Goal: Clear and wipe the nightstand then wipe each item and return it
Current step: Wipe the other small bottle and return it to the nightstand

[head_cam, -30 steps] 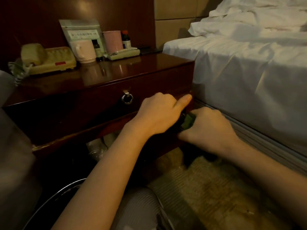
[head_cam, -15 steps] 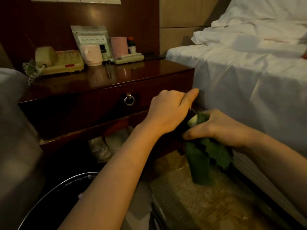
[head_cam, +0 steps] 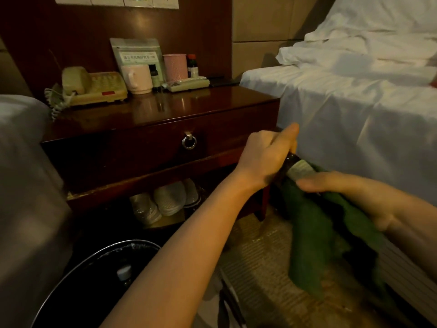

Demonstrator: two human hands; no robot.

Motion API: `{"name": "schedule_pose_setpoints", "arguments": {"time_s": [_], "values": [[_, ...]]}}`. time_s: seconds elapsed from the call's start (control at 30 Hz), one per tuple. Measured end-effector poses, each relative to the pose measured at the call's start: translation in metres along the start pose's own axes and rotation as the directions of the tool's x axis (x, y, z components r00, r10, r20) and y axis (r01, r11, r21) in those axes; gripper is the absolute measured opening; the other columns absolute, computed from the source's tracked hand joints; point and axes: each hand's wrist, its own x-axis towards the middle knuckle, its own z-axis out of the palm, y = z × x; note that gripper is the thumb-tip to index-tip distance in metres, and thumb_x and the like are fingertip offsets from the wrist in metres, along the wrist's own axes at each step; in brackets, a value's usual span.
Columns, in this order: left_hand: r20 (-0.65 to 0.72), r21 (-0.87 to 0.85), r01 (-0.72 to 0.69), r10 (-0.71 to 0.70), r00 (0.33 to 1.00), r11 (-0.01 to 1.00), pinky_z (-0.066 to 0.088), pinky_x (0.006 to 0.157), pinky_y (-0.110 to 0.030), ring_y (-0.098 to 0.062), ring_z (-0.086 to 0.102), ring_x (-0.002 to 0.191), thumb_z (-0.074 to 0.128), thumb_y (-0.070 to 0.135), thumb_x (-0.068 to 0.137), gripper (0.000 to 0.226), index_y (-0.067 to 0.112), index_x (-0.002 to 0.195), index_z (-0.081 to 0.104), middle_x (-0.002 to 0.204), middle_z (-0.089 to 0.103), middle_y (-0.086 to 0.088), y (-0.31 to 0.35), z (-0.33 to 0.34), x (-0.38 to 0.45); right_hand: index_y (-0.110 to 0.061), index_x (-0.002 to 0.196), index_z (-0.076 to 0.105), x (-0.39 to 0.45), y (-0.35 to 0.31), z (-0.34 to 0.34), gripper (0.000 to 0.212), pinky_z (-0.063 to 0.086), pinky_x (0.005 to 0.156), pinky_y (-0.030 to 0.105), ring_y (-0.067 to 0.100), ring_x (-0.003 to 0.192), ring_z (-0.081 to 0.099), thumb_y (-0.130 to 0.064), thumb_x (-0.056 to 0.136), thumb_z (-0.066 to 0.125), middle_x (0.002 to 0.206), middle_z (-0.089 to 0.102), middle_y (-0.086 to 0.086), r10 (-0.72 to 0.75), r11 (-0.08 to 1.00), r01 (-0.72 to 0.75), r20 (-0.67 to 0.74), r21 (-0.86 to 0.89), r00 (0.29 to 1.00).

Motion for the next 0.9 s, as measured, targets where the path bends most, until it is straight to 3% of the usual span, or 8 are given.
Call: {"name": "schedule_pose_setpoints", "arguments": {"time_s": [0.1, 0.27, 0.47, 0.6, 0.7, 0.77, 0.83, 0.9], "values": [[-0.055, -0.085, -0.187, 0.182, 0.982, 0.979, 0.034, 0.053, -0.032, -0.012, 0.044, 0.042, 0.039, 0.048, 0.086, 0.061, 0.006, 0.043, 0.051, 0.041, 0.045, 0.002, 0.001, 0.003, -0.004, -0.016, 0.089, 0.071, 0.000, -0.003, 0.011, 0.037, 0.055, 0.073, 0.020, -0.001, 0.054, 0.064, -0.040, 0.062, 0.077, 0.106, 0.069, 0.013, -0.139, 0.983, 0.142, -0.032, 0.113, 0.990], [-0.277, 0.329, -0.031, 0.128, 0.952, 0.944, 0.038, 0.056, -0.035, -0.022, 0.055, 0.055, 0.032, 0.042, 0.098, 0.063, 0.003, 0.058, 0.061, 0.053, 0.057, -0.006, 0.006, -0.003, -0.005, -0.016, 0.085, 0.075, 0.008, -0.001, 0.014, 0.080, 0.050, 0.086, 0.032, 0.020, 0.087, 0.068, -0.086, 0.048, 0.060, 0.091, 0.072, 0.008, -0.235, 0.958, 0.281, -0.400, 0.060, 0.886], [-0.123, 0.424, 0.385, -0.369, 0.921, 0.820, 0.044, 0.067, -0.031, -0.025, 0.059, 0.068, 0.029, 0.040, 0.101, 0.047, 0.011, 0.083, 0.062, 0.074, 0.064, -0.008, 0.015, 0.019, -0.018, 0.013, 0.076, 0.058, 0.018, 0.011, 0.012, 0.063, 0.038, 0.047, 0.029, 0.015, 0.049, 0.035, -0.041, 0.099, 0.037, 0.064, 0.059, 0.018, -0.511, 0.783, 0.557, -0.799, -0.279, 0.317], [0.148, 0.101, 0.756, -0.762, 0.631, 0.646, 0.023, 0.039, -0.017, -0.016, 0.031, 0.032, 0.037, 0.028, 0.099, 0.041, 0.001, 0.075, 0.055, 0.040, 0.034, -0.002, 0.015, 0.022, -0.011, -0.015, 0.058, 0.045, 0.019, 0.013, 0.005, 0.043, 0.030, 0.046, 0.032, 0.016, 0.047, 0.041, -0.035, 0.094, 0.035, 0.049, 0.042, 0.000, -0.899, 0.429, 0.445, -0.421, -0.786, 0.123], [-0.159, 0.186, 0.539, -0.517, 0.841, 0.821, 0.043, 0.059, -0.031, -0.024, 0.052, 0.057, 0.037, 0.039, 0.100, 0.046, 0.010, 0.071, 0.060, 0.059, 0.048, -0.003, 0.014, 0.017, -0.011, -0.020, 0.053, 0.044, 0.025, 0.005, 0.003, 0.042, 0.032, 0.047, 0.033, 0.012, 0.046, 0.039, -0.037, 0.091, 0.037, 0.047, 0.038, -0.004, -0.813, 0.581, 0.355, -0.543, -0.732, 0.211], [-0.215, 0.484, 0.132, -0.029, 0.976, 0.865, 0.038, 0.056, -0.031, -0.018, 0.051, 0.052, 0.032, 0.038, 0.101, 0.056, 0.018, 0.051, 0.046, 0.052, 0.047, 0.003, 0.013, 0.012, -0.017, -0.006, 0.069, 0.055, 0.028, 0.005, 0.001, 0.039, 0.039, 0.047, 0.025, 0.018, 0.051, 0.043, -0.030, 0.094, 0.039, 0.056, 0.046, 0.007, -0.459, 0.886, 0.209, -0.724, -0.413, 0.515], [-0.144, 0.624, -0.187, 0.347, 0.927, 0.759, 0.028, 0.043, -0.027, -0.016, 0.042, 0.037, 0.032, 0.034, 0.101, 0.059, 0.019, 0.043, 0.037, 0.040, 0.039, 0.006, 0.011, 0.004, -0.021, -0.013, 0.086, 0.054, 0.031, 0.012, 0.002, 0.017, 0.042, 0.056, 0.023, 0.022, 0.057, 0.045, -0.023, 0.094, 0.043, 0.073, 0.047, 0.016, -0.049, 0.980, 0.145, -0.532, 0.139, 0.845], [-0.120, 0.673, -0.287, 0.483, 0.867, 0.682, 0.025, 0.038, -0.024, -0.018, 0.040, 0.033, 0.034, 0.033, 0.098, 0.057, 0.018, 0.043, 0.037, 0.037, 0.039, 0.003, 0.009, 0.003, -0.017, -0.017, 0.093, 0.053, 0.030, 0.012, 0.007, 0.010, 0.040, 0.068, 0.035, 0.028, 0.066, 0.046, -0.025, 0.090, 0.047, 0.086, 0.047, 0.015, 0.045, 0.903, 0.148, -0.431, 0.404, 0.901]]}}
